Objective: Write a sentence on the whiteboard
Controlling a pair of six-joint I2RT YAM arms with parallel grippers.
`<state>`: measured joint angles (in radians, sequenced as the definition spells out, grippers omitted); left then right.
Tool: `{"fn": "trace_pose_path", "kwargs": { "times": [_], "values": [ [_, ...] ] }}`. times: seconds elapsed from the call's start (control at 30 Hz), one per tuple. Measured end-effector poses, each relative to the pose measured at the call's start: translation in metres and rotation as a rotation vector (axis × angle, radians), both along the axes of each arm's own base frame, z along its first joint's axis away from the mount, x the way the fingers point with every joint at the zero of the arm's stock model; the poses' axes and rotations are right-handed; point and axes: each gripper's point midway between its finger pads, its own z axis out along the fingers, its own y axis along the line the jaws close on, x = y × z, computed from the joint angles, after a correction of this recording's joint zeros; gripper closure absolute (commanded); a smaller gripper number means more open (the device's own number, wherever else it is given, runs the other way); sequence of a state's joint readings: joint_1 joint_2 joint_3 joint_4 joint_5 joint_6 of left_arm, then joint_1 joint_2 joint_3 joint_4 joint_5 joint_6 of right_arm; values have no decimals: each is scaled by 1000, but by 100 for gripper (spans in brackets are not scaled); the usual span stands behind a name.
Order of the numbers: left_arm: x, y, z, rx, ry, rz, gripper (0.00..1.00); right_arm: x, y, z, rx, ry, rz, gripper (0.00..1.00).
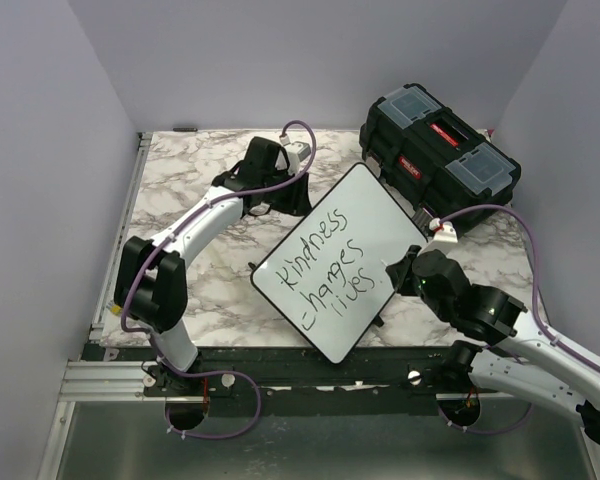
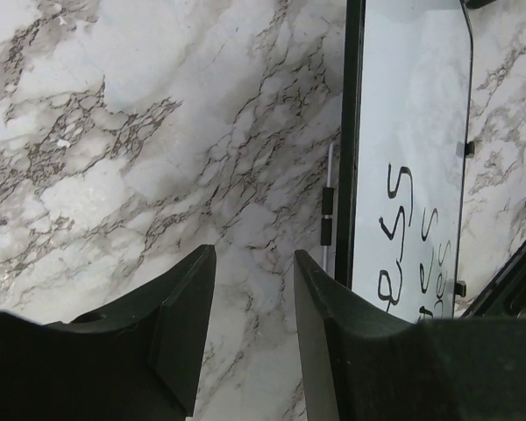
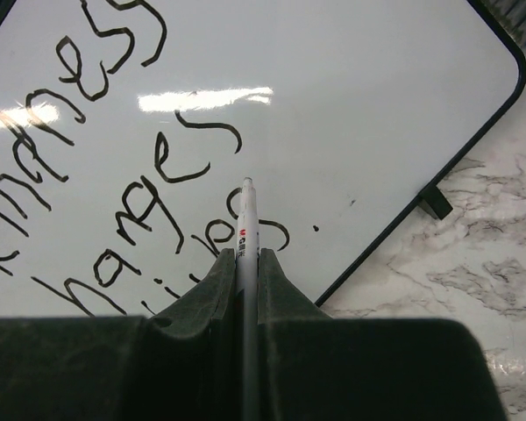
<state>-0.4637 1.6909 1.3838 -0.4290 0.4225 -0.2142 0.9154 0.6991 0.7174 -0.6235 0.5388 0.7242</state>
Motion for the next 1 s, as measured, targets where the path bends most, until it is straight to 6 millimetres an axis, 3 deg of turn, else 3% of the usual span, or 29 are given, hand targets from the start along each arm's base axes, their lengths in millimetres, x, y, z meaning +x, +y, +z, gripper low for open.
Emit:
{"fn": "trace_pose_path", "kwargs": {
  "times": [0.23, 0.43, 0.47, 0.53, 0.57, 0.7, 0.73, 0.77, 0.83, 1.0],
  "values": [
    [1, 2, 3, 33, -7, 5, 56, 0, 0, 2, 6, -4, 0, 99],
    [-9, 43, 7, 70, -16, 138, 57, -1, -1, 4, 16, -11, 0, 99],
    [-13, 52, 8, 74, -24, 172, 60, -1, -1, 4, 16, -12, 0, 99],
    [-19, 70, 9, 71, -34, 253, 91, -1, -1, 4, 16, -12, 0, 99],
    [-22, 75, 9, 70, -37, 276, 100, -1, -1, 4, 16, -12, 0, 99],
    [-25, 87, 4, 23, -48, 392, 100, -1, -1, 5, 18, -12, 0, 100],
    [-25, 88, 1, 17, -43, 405, 93, -1, -1, 5, 20, -14, 1, 99],
    [-26, 89, -4, 12, -34, 416, 75, -1, -1, 6, 22, -16, 1, 99],
    [-24, 94, -11, 3, -14, 447, 5, -2, -2, 7, 27, -19, 0, 99],
    [-23, 117, -25, -37, 28, 562, 2, -2, -2, 10, 42, -26, -1, 99]
  ]
}}
